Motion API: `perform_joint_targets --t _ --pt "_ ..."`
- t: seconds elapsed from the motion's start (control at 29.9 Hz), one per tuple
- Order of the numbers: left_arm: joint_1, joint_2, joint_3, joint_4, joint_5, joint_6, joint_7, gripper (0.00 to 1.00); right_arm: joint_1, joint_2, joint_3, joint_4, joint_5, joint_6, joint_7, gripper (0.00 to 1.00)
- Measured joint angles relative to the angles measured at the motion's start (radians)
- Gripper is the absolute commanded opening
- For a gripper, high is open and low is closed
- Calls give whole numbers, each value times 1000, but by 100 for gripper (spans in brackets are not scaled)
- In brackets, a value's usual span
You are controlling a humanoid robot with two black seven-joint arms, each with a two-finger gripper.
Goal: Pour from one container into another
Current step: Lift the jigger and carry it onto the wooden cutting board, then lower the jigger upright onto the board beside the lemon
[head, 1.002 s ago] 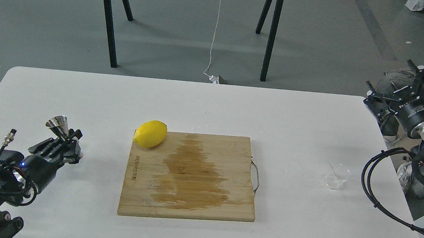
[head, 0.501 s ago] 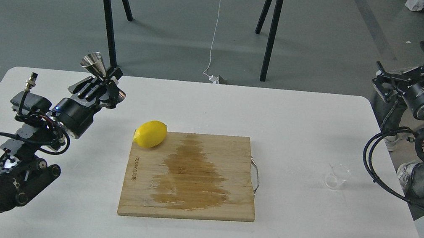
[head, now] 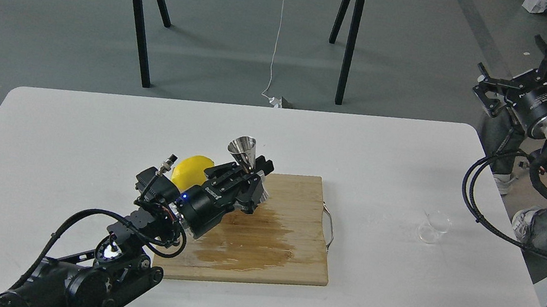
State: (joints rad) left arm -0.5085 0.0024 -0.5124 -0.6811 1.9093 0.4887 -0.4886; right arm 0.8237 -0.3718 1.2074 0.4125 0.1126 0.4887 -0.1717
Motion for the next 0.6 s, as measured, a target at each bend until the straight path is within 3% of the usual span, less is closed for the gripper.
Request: perform_joint_targets --t 0.37,0.6 --pt "10 -2 21 50 7 0 0 7 4 33 0 1 -2 0 0 99" --pt "13 -2 43 53 6 0 0 18 5 44 0 2 -6 0 0 99"
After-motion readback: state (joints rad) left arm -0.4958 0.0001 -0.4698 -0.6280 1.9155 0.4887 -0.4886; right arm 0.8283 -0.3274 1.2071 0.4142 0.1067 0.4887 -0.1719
